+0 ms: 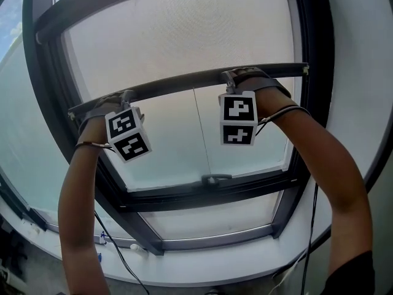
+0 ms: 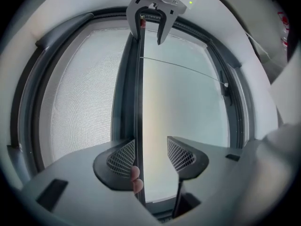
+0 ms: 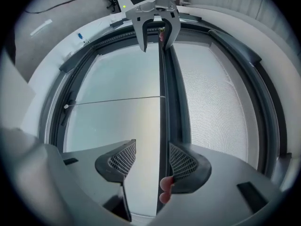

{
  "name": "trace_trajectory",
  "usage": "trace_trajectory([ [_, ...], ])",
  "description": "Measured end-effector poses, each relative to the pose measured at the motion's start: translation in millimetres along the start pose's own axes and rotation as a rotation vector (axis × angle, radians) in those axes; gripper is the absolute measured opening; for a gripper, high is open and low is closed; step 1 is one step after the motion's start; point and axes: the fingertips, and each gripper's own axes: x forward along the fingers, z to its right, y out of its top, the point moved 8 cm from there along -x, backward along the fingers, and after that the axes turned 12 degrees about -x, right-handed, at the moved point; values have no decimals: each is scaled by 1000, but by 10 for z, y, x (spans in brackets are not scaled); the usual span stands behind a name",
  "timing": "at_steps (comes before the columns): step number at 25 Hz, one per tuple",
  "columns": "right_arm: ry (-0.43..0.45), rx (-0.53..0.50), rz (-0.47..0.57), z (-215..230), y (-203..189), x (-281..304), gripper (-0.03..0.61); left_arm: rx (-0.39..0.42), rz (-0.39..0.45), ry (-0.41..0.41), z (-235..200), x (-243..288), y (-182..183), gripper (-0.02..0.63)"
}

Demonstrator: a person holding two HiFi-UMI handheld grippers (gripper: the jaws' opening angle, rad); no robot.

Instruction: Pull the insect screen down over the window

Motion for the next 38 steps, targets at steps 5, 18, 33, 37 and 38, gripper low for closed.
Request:
trace_trajectory([
  [5,15,-4,19,-376,30,22,219,-5,-6,-26,352,61,-10,218],
  [18,104,18,59,-598,138,58,219,-31,-2,-59,633,158,-105,212],
  [33,206,41,99,-1535,392,138,219,-44,-34,-192,1550,327,-276,209],
  [37,224,40,114,-1875,438,191,219,-40,-30,-196,1889,420,-302,206],
  [38,219,42,113,-1931,442,188,219,-40,-29,-189,1946,420,-301,206],
])
